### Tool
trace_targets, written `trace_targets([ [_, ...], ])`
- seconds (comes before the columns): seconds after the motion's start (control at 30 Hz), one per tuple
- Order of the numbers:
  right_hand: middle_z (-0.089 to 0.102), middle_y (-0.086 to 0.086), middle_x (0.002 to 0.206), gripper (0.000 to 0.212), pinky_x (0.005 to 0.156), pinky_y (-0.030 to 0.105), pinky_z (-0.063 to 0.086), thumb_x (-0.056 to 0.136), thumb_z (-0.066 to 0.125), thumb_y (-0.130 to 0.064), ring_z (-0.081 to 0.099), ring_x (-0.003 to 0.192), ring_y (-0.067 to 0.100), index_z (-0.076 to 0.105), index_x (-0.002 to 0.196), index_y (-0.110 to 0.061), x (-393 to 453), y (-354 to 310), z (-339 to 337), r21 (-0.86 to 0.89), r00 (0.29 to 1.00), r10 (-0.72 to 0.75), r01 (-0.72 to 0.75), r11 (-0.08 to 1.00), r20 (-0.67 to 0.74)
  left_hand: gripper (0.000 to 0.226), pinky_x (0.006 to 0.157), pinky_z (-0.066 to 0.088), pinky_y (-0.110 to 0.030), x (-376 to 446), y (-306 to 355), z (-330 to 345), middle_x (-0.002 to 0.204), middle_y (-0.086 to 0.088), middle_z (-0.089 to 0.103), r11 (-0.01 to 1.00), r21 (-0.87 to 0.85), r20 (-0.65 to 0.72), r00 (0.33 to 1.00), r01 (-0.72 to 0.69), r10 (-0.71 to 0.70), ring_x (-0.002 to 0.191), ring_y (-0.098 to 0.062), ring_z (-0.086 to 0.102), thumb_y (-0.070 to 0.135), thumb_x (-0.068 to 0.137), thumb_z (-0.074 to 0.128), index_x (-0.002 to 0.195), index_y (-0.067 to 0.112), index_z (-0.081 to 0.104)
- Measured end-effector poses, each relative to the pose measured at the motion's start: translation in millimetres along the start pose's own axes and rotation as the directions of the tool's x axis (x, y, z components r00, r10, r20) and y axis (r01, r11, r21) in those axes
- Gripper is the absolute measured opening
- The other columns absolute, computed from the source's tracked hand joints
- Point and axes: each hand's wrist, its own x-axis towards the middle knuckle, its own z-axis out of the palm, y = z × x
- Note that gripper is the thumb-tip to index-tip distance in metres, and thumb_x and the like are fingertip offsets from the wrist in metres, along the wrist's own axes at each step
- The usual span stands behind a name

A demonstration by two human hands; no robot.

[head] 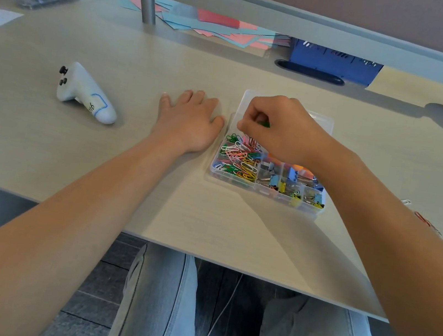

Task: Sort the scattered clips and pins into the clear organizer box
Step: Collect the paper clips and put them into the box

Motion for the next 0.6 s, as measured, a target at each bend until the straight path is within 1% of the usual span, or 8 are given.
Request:
trace_targets([
  [0.07,0.069,-0.002,0.080,0.017,0.071,0.033,0.053,0.096,0.063,-0.030,0.063,0.076,0.016,0.070,0.089,-0.016,-0.8,-2.2,0.2,0.010,1.000,-0.002,0.002,1.000,0.014,0.056,0.115,0.015,-0.064,-0.3,-0.2,-0.1,0.159,-0.004,0.032,1.000,0.001,-0.005,1.000,-0.002,0.002,0.149,-0.025,0.022,0.051,0.098,0.025,0.148,0.027,0.037],
  [0.13,0.069,-0.001,0.079,0.020,0.070,0.034,0.052,0.097,0.061,-0.032,0.062,0.075,0.016,0.070,0.088,-0.016,-1.8,-3.5,0.6,0.019,1.000,0.004,-0.004,1.000,0.011,0.057,0.115,0.015,-0.063,-0.7,0.0,-0.7,0.159,-0.004,0.031,1.000,0.000,-0.007,1.000,0.000,0.000,0.149,-0.025,0.022,0.051,0.098,0.026,0.149,0.028,0.037],
  [0.2,0.069,0.001,0.079,0.026,0.071,0.035,0.052,0.100,0.056,-0.035,0.062,0.075,0.018,0.070,0.090,-0.016,-2.9,-4.1,0.3,0.022,1.000,0.022,-0.021,1.000,-0.017,0.057,0.115,0.014,-0.062,-0.9,0.3,-0.9,0.162,-0.004,0.028,1.000,-0.001,-0.004,1.000,0.003,-0.003,0.150,-0.024,0.020,0.051,0.099,0.026,0.150,0.028,0.036],
  [0.27,0.071,0.002,0.081,0.029,0.075,0.038,0.054,0.102,0.051,-0.034,0.064,0.077,0.019,0.072,0.093,-0.015,-3.9,-4.8,-1.6,0.036,0.997,0.034,-0.032,0.999,-0.066,0.056,0.115,0.014,-0.062,-0.5,0.3,-0.4,0.162,-0.004,0.027,1.000,0.001,-0.002,1.000,0.003,-0.003,0.150,-0.024,0.020,0.050,0.099,0.025,0.150,0.028,0.035],
  [0.37,0.072,-0.003,0.082,0.032,0.078,0.033,0.056,0.104,0.047,-0.031,0.066,0.074,0.005,0.073,0.093,-0.015,-6.0,-8.6,-4.7,0.123,0.992,0.050,-0.036,0.992,-0.114,0.056,0.115,0.013,-0.063,-0.4,0.1,-0.2,0.162,-0.004,0.027,1.000,0.000,0.001,1.000,0.001,-0.001,0.150,-0.024,0.020,0.050,0.100,0.025,0.150,0.027,0.036],
  [0.43,0.072,-0.006,0.083,0.036,0.078,0.029,0.056,0.105,0.045,-0.031,0.067,0.074,0.002,0.074,0.094,-0.014,-6.9,-11.4,-4.5,0.130,0.993,0.045,-0.030,0.991,-0.113,0.056,0.115,0.012,-0.064,-0.7,0.0,-0.7,0.162,-0.004,0.026,1.000,0.000,0.007,1.000,-0.002,0.002,0.150,-0.024,0.019,0.049,0.100,0.025,0.150,0.027,0.036],
  [0.5,0.074,-0.007,0.084,0.037,0.081,0.030,0.056,0.106,0.042,-0.031,0.068,0.077,0.004,0.074,0.094,-0.015,-7.7,-13.2,-4.0,0.134,0.992,0.047,-0.031,0.990,-0.116,0.056,0.116,0.012,-0.064,-0.7,0.1,-1.2,0.163,-0.004,0.026,1.000,-0.005,0.011,1.000,-0.003,0.003,0.151,-0.024,0.019,0.049,0.099,0.025,0.149,0.027,0.036],
  [0.6,0.074,-0.004,0.084,0.032,0.081,0.035,0.057,0.104,0.043,-0.025,0.069,0.077,0.011,0.073,0.096,-0.016,-8.6,-9.7,-7.7,0.146,0.976,0.107,-0.079,0.986,-0.189,0.056,0.116,0.011,-0.064,-1.2,0.3,-2.0,0.162,-0.004,0.027,1.000,-0.017,0.009,1.000,-0.003,0.003,0.151,-0.024,0.019,0.049,0.099,0.025,0.150,0.027,0.036],
])
